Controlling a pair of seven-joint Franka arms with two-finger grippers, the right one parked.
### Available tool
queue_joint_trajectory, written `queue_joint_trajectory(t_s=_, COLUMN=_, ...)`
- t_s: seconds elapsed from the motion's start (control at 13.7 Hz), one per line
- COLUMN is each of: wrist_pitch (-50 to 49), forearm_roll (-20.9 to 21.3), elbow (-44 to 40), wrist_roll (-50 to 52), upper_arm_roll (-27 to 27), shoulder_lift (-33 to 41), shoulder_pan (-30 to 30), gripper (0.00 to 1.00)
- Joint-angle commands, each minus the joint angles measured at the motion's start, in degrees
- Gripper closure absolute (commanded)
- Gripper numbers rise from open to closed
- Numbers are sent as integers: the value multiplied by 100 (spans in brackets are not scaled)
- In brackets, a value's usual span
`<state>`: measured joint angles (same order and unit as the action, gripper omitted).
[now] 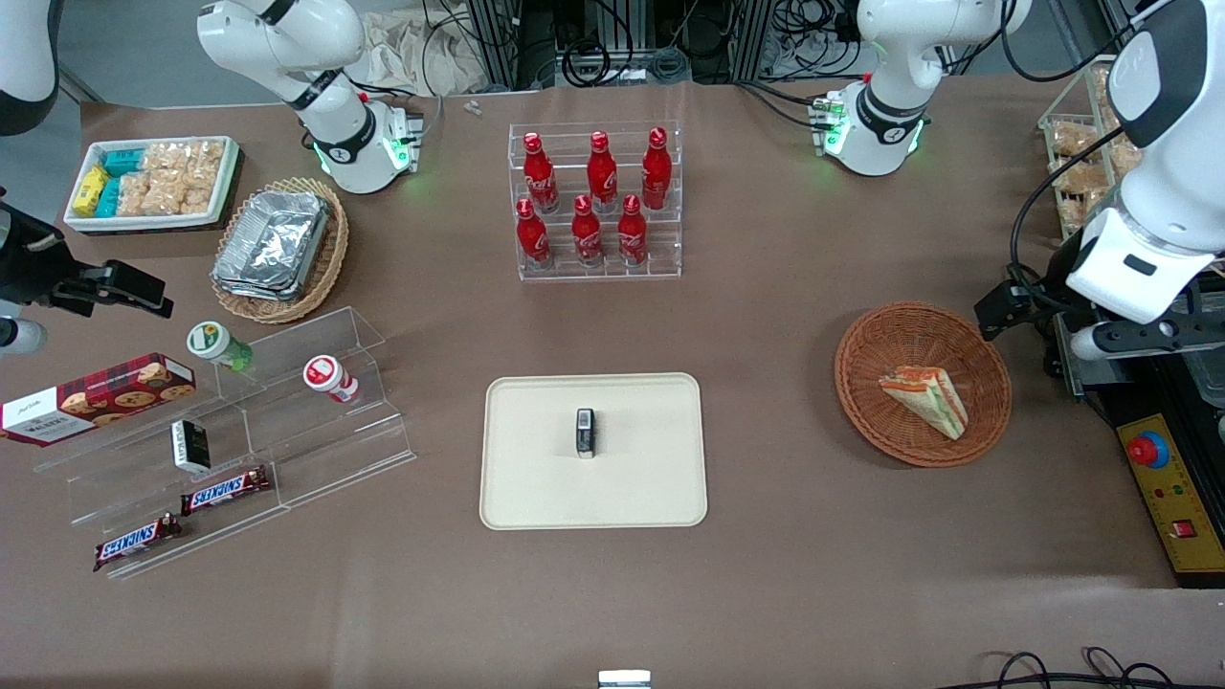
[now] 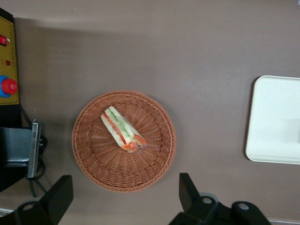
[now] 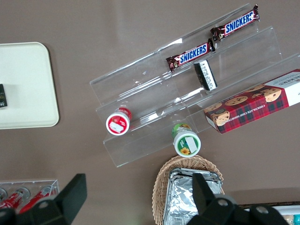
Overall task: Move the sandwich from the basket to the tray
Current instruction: 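Move the left gripper down over the wrapped sandwich in the wicker basket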
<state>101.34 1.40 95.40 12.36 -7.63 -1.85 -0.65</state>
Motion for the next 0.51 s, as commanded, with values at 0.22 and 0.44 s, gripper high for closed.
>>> queue_joint_trajectory(t_s=0.22, wrist_pitch=-184, forearm_roll=115, elbow=-206, wrist_roll=-59, upper_arm_roll=-10, shoulder_lift=-131, shoulder_pan=-23, gripper=0)
queue_joint_trajectory(t_s=0.44, wrist_pitch=-115, forearm_roll=255, elbow=74, wrist_roll=343, upper_arm_roll=-2, shoulder_lift=-158, shoulder_pan=-23, gripper=0)
